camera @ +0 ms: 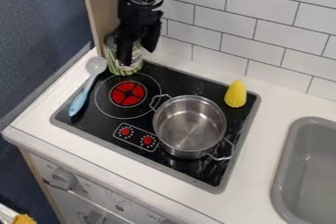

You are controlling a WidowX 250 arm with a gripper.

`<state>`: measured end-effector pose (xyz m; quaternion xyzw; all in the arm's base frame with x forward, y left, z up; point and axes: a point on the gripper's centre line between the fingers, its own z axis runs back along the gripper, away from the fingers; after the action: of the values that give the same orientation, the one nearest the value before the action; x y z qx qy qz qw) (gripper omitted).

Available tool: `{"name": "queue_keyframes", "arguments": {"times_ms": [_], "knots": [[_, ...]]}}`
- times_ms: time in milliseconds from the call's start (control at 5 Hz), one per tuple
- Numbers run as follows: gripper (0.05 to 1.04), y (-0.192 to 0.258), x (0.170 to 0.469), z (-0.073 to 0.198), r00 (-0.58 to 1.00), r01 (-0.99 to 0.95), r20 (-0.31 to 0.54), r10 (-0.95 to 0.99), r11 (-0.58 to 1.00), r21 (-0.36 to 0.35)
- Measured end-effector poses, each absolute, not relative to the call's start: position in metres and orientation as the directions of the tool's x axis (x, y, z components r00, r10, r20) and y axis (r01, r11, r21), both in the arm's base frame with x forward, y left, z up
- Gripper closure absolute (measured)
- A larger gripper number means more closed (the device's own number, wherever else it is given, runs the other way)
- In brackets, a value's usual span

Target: Move the container to the top left side of the burner

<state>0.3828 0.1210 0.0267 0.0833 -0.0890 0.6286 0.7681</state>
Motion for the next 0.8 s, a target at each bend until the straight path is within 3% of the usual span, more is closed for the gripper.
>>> {"name": "queue_keyframes", "arguments": {"times_ms": [600,800], "knots": [[0.083,0.121,0.381,0.024,0.205,-0.978,0.228,0.952,0.207,0.016],[0.083,0.104,0.381,0.048,0.245,-0.965,0.24,0.939,0.261,-0.035]]}}
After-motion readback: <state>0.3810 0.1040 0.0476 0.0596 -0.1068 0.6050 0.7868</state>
